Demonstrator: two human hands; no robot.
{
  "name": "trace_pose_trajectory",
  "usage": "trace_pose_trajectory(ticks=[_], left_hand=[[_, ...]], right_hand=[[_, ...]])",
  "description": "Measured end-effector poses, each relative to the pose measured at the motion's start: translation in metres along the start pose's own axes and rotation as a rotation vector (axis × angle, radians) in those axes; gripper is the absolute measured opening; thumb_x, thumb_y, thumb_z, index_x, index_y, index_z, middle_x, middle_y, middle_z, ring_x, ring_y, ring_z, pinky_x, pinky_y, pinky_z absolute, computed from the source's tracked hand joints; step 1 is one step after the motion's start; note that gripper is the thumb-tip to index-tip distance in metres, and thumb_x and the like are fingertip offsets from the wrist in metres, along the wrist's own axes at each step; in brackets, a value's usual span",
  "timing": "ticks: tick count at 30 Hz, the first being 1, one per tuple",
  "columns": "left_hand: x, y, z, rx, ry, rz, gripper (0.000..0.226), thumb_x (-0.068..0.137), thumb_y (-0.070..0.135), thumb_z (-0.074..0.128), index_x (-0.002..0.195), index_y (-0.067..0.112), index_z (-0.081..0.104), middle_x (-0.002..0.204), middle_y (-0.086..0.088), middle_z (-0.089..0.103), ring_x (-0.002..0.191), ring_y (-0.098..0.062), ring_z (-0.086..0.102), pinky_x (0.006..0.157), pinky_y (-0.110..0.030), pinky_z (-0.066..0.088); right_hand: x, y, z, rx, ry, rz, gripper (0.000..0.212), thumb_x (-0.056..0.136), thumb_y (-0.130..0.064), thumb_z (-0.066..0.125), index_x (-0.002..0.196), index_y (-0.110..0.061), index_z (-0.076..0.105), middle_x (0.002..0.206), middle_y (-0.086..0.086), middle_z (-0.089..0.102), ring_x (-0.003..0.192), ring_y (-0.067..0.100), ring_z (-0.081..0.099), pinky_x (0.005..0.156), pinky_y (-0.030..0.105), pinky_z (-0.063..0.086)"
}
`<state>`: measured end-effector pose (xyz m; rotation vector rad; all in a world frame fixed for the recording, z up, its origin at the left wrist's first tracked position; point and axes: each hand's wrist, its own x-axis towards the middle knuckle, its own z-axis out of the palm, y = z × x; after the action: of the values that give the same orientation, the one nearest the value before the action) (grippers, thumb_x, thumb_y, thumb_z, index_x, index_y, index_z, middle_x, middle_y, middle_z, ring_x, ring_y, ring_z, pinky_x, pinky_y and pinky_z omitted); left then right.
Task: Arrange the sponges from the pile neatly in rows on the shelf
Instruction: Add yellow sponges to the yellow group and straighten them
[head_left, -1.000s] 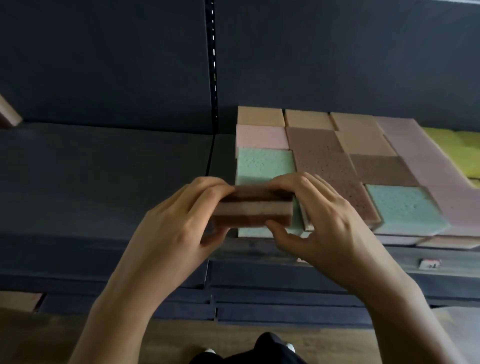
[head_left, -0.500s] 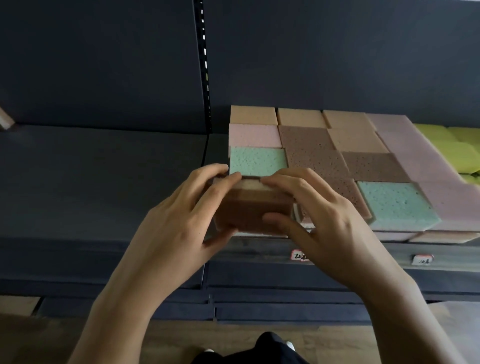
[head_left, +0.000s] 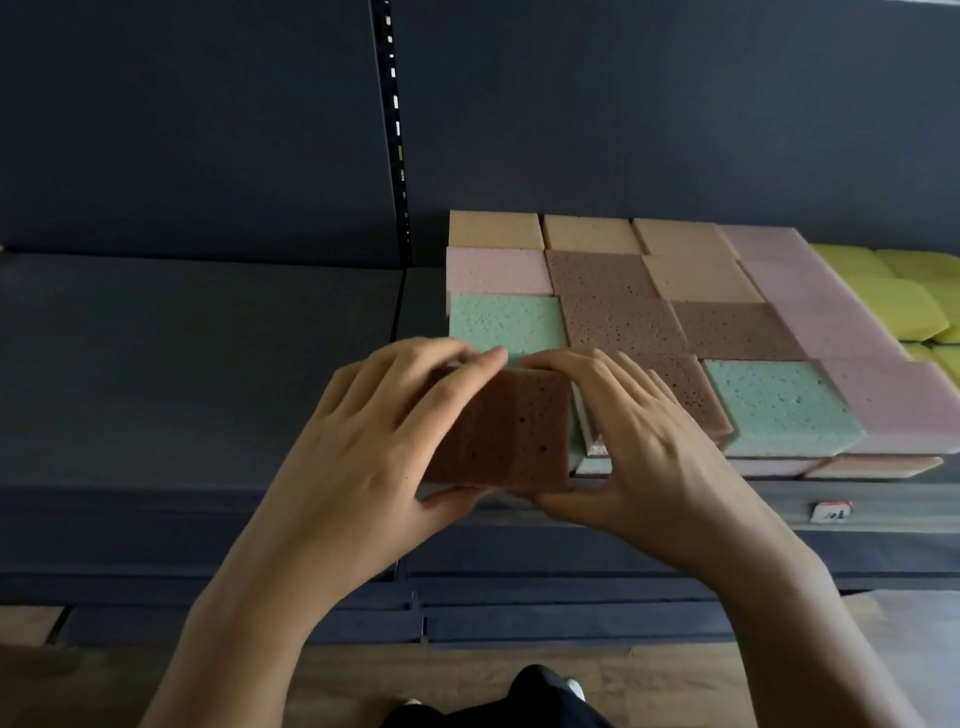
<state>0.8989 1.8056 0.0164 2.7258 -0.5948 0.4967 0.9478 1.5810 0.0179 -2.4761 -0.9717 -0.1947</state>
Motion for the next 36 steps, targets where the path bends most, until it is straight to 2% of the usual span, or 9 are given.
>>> trace_pose_trajectory(ticks=[2, 4, 5, 8, 10, 12, 21, 26, 36], left_hand=[[0.002, 0.001, 0.001, -0.001, 0.004, 0.011, 0.082, 0.076, 0.046, 0.068, 0.146, 0.015, 0.039, 0.139, -0.003, 0.046, 0.128, -0.021, 0.045, 0.105, -0.035, 0.034], [0.004, 0.001, 0.003, -0.015, 0.018, -0.011, 0.082, 0.077, 0.046, 0.069, 0.146, 0.014, 0.039, 0.139, -0.004, 0.046, 0.127, -0.021, 0.046, 0.103, -0.035, 0.036], [0.004, 0.001, 0.003, -0.017, 0.023, -0.021, 0.083, 0.077, 0.045, 0.07, 0.146, 0.014, 0.039, 0.139, -0.004, 0.046, 0.127, -0.021, 0.046, 0.103, -0.036, 0.038], [0.008, 0.0, 0.005, 0.012, 0.009, -0.023, 0.078, 0.077, 0.046, 0.069, 0.144, 0.015, 0.043, 0.139, -0.003, 0.047, 0.125, -0.022, 0.048, 0.102, -0.041, 0.04], [0.01, 0.001, 0.008, 0.026, -0.008, -0.022, 0.074, 0.078, 0.047, 0.068, 0.141, 0.015, 0.046, 0.138, -0.002, 0.047, 0.125, -0.023, 0.048, 0.102, -0.045, 0.04], [0.013, 0.002, 0.011, 0.033, -0.028, -0.019, 0.071, 0.08, 0.049, 0.066, 0.141, 0.016, 0.047, 0.139, 0.0, 0.047, 0.126, -0.023, 0.048, 0.104, -0.047, 0.039], [0.025, 0.004, 0.024, 0.042, -0.066, 0.006, 0.069, 0.084, 0.057, 0.052, 0.142, 0.021, 0.045, 0.142, 0.006, 0.047, 0.134, -0.018, 0.042, 0.111, -0.046, 0.031], [0.03, 0.004, 0.031, 0.042, -0.077, -0.009, 0.07, 0.082, 0.053, 0.062, 0.141, 0.019, 0.045, 0.143, 0.003, 0.048, 0.137, -0.021, 0.04, 0.112, -0.047, 0.03], [0.033, 0.003, 0.041, 0.083, -0.09, -0.032, 0.067, 0.082, 0.045, 0.064, 0.139, 0.013, 0.049, 0.147, -0.001, 0.045, 0.14, -0.023, 0.037, 0.112, -0.046, 0.031]], right_hand=[[-0.002, 0.003, -0.002, -0.024, -0.036, 0.036, 0.103, 0.071, -0.068, 0.065, 0.153, -0.027, 0.018, 0.139, -0.008, 0.046, 0.125, 0.014, 0.043, 0.108, 0.037, 0.037], [-0.005, 0.01, -0.005, -0.096, -0.08, 0.075, 0.118, 0.068, -0.073, 0.065, 0.156, -0.03, 0.0, 0.144, -0.009, 0.041, 0.127, 0.012, 0.036, 0.105, 0.031, 0.03], [-0.007, 0.015, -0.005, -0.143, -0.078, 0.087, 0.119, 0.068, -0.07, 0.069, 0.156, -0.03, 0.0, 0.145, -0.008, 0.039, 0.128, 0.013, 0.034, 0.105, 0.034, 0.033], [-0.012, 0.028, -0.006, -0.219, -0.031, 0.106, 0.104, 0.069, -0.05, 0.08, 0.152, -0.023, 0.024, 0.147, -0.003, 0.04, 0.132, 0.019, 0.035, 0.108, 0.046, 0.038], [-0.014, 0.032, -0.007, -0.223, 0.003, 0.097, 0.086, 0.07, -0.04, 0.081, 0.144, -0.021, 0.042, 0.144, -0.004, 0.044, 0.13, 0.021, 0.04, 0.108, 0.044, 0.039], [-0.015, 0.034, -0.009, -0.223, 0.012, 0.11, 0.079, 0.07, -0.034, 0.083, 0.141, -0.022, 0.05, 0.142, -0.006, 0.046, 0.13, 0.021, 0.042, 0.108, 0.041, 0.037], [-0.017, 0.043, -0.011, -0.196, -0.002, 0.125, 0.076, 0.073, -0.038, 0.081, 0.141, -0.026, 0.049, 0.144, -0.009, 0.046, 0.131, 0.019, 0.044, 0.106, 0.04, 0.039], [-0.016, 0.045, -0.011, -0.174, 0.023, 0.122, 0.074, 0.074, -0.04, 0.08, 0.14, -0.026, 0.051, 0.142, -0.008, 0.048, 0.129, 0.021, 0.045, 0.104, 0.042, 0.04], [-0.016, 0.05, -0.009, -0.188, 0.031, 0.121, 0.068, 0.077, -0.046, 0.073, 0.138, -0.025, 0.052, 0.14, -0.007, 0.048, 0.127, 0.023, 0.045, 0.1, 0.043, 0.04]])
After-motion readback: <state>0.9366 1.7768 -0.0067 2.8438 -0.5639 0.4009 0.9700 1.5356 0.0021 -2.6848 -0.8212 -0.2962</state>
